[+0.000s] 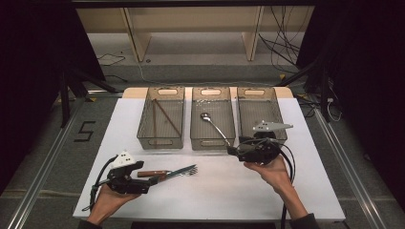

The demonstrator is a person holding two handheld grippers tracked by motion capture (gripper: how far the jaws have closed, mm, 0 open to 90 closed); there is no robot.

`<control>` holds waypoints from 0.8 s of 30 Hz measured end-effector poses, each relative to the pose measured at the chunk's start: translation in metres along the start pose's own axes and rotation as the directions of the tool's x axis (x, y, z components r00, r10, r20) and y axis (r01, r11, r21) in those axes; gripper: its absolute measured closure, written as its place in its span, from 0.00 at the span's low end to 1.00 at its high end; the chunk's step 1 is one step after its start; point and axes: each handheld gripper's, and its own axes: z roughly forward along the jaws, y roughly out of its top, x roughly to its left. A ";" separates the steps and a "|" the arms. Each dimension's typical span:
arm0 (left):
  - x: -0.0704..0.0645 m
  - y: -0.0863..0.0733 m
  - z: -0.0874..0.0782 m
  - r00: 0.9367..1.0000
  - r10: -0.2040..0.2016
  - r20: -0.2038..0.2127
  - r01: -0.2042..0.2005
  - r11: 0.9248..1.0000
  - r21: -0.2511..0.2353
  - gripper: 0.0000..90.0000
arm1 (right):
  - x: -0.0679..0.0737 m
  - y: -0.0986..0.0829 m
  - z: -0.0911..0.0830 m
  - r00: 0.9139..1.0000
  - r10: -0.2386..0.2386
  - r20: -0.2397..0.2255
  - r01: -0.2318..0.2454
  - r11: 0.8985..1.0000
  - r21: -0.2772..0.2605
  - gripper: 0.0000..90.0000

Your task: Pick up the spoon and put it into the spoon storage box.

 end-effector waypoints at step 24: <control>0.000 0.009 0.011 0.998 0.059 -0.011 -0.056 0.988 0.146 0.17 | 0.003 -0.045 -0.020 1.000 0.019 0.001 -0.019 0.997 -0.078 0.33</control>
